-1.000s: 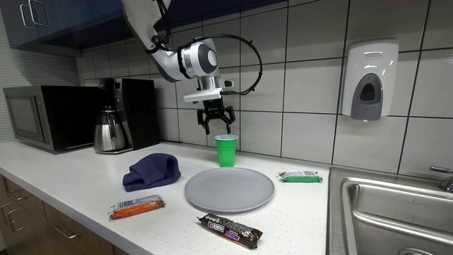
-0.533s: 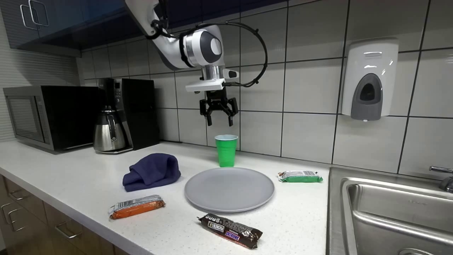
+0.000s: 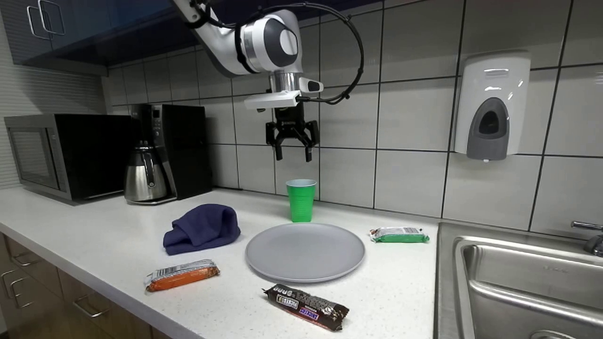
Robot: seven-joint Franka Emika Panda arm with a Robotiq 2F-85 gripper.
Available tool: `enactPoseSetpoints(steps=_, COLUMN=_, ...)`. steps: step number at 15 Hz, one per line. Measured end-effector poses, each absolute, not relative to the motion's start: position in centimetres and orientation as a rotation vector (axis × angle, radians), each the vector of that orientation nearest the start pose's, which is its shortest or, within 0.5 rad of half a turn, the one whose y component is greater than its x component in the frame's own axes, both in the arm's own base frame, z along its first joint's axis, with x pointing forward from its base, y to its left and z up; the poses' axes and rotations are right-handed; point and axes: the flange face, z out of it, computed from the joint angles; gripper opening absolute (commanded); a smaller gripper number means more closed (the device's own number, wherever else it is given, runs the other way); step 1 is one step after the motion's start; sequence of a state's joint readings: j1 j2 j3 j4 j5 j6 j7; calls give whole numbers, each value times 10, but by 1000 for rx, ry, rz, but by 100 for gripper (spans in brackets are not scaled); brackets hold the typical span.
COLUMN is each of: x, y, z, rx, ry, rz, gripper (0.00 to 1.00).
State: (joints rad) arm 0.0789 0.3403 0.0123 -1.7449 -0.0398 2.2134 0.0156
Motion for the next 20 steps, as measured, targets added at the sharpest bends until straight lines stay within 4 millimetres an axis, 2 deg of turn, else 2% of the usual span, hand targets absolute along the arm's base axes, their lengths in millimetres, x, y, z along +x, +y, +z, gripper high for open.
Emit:
enactPoseSetpoints(steps=3, x=647, y=55, z=395, rx=-3155, ry=-149, rz=-197, gripper=100)
enactPoseSetpoints(steps=13, x=646, y=53, z=390, rx=-3161, ry=-124, rz=-192, gripper=100)
enactPoseSetpoints(steps=20, x=654, y=11, z=379, rx=-3197, ry=229, rz=-251, gripper=100)
